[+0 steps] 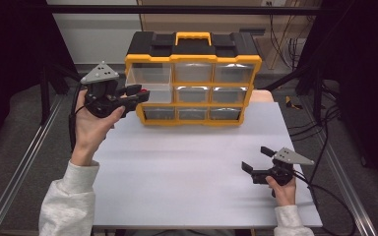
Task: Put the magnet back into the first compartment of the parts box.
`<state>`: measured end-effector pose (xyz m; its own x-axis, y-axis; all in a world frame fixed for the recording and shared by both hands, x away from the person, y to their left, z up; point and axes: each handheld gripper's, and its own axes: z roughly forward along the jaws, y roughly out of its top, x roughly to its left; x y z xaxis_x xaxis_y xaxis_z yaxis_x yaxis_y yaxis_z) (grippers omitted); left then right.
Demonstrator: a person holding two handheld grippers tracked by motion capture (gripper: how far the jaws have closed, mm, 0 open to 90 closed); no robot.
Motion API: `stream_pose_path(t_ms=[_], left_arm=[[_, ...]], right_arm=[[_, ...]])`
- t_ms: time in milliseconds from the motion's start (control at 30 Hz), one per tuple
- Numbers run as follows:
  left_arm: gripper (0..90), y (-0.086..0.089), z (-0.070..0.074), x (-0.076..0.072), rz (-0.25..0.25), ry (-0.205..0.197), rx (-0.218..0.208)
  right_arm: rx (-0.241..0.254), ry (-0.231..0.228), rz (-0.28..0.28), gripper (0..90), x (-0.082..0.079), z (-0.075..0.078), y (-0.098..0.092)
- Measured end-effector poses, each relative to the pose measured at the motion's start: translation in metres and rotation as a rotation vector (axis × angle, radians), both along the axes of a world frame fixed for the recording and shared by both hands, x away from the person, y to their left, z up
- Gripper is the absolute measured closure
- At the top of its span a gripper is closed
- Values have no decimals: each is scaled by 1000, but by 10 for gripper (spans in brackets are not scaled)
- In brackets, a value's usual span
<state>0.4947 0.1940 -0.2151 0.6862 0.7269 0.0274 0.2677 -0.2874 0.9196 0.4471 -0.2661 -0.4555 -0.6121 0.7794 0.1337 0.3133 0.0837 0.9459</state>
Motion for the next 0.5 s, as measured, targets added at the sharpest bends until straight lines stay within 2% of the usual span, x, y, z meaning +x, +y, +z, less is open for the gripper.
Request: stream_pose_path(t_ms=[500], left_arm=[[622, -1, 10, 16, 27, 5, 1]], right_arm=[[1, -1, 0, 4, 0, 0, 0]])
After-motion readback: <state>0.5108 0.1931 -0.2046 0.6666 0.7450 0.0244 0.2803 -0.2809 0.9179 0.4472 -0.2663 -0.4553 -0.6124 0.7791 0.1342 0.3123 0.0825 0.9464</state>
